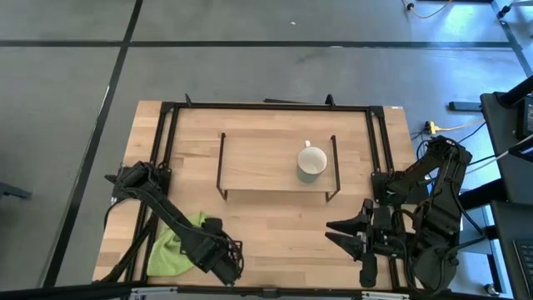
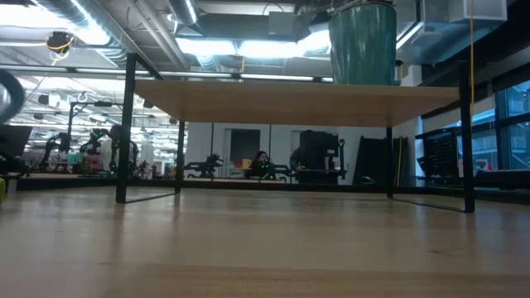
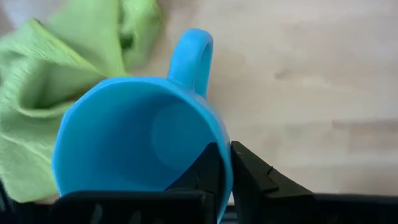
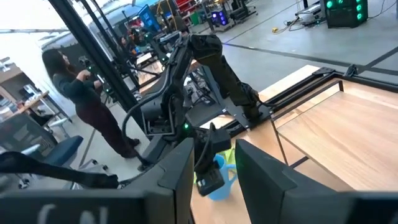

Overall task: Stack small to large cups/mugs on shelf
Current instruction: Put the blue mug on the shelf

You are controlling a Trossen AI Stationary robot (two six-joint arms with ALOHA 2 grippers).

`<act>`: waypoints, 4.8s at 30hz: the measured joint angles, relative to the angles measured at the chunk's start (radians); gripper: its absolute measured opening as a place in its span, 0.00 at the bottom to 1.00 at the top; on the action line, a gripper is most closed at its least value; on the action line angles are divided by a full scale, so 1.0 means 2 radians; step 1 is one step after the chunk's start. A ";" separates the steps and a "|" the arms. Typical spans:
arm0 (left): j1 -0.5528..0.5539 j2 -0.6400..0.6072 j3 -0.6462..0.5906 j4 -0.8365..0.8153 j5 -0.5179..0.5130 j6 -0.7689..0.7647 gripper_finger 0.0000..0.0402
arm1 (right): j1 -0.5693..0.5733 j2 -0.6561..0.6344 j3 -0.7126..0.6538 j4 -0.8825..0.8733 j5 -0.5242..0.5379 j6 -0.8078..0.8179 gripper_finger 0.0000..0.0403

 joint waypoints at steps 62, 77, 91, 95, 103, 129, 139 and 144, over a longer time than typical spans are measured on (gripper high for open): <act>-0.089 0.035 0.090 -0.104 -0.070 0.146 0.21 | 0.001 -0.019 0.000 -0.112 -0.047 0.078 0.30; -0.162 0.036 0.108 -0.074 -0.158 0.318 0.21 | -0.006 -0.019 0.000 -0.134 -0.048 0.129 0.30; -0.133 0.039 0.078 -0.079 -0.138 0.601 0.21 | -0.001 -0.016 0.000 -0.115 -0.069 0.133 0.30; -0.131 0.040 0.064 -0.050 -0.119 0.628 0.21 | -0.002 -0.012 0.000 -0.120 -0.066 0.152 0.30; -0.142 0.035 0.064 -0.035 -0.081 0.642 0.21 | -0.002 -0.010 0.000 -0.127 -0.050 0.161 0.30; -0.118 0.034 0.023 -0.007 -0.112 0.668 0.21 | -0.010 -0.010 0.000 -0.135 -0.048 0.168 0.30; -0.111 0.035 0.029 -0.006 -0.106 0.655 0.21 | -0.010 -0.010 0.000 -0.137 -0.048 0.170 0.30; -0.111 0.035 0.042 -0.011 -0.106 0.655 0.21 | -0.010 -0.010 0.000 -0.142 -0.048 0.171 0.30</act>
